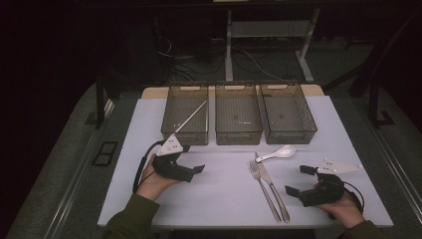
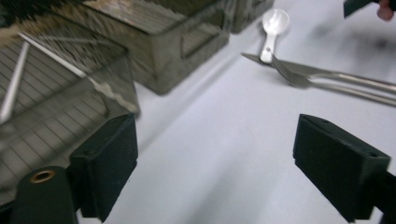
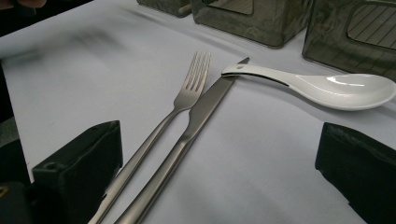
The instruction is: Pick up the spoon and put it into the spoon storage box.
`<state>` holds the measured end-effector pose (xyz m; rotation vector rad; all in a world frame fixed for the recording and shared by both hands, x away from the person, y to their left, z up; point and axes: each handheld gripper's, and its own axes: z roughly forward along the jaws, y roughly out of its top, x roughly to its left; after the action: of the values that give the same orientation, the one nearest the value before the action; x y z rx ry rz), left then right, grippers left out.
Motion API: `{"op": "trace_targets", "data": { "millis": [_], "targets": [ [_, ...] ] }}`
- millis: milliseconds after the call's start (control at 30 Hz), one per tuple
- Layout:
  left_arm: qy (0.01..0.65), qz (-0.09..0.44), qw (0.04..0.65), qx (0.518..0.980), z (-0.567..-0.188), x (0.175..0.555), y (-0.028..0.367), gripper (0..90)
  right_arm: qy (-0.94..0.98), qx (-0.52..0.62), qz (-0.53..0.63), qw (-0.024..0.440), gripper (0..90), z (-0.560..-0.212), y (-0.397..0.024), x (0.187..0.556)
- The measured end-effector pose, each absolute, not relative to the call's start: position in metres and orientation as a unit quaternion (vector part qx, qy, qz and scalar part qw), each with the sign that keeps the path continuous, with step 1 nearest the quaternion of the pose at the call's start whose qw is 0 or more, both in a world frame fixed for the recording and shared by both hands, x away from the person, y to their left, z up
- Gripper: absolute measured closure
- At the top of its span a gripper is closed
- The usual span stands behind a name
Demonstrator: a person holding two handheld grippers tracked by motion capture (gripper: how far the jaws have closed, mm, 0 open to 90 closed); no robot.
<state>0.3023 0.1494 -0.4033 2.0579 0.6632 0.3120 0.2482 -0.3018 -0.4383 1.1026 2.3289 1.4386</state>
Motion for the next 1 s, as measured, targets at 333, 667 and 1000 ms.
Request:
{"op": "trace_targets", "data": {
  "millis": [333, 667, 1000],
  "targets": [
    [0.282, 0.118, 0.466, 0.830, -0.415, 0.282, 0.153, 1.0, 0.784, 0.373, 0.486, 0.095, 0.9, -0.438, -0.302, 0.248],
    [0.273, 0.111, 0.473, 0.830, -0.421, 0.271, 0.149, 0.0, 0.785, 0.378, 0.480, 0.096, 0.8, -0.434, -0.305, 0.247],
    [0.279, 0.102, 0.471, 0.830, -0.424, 0.272, 0.150, 0.0, 0.787, 0.393, 0.464, 0.107, 0.9, -0.421, -0.304, 0.260]
  ]
}}
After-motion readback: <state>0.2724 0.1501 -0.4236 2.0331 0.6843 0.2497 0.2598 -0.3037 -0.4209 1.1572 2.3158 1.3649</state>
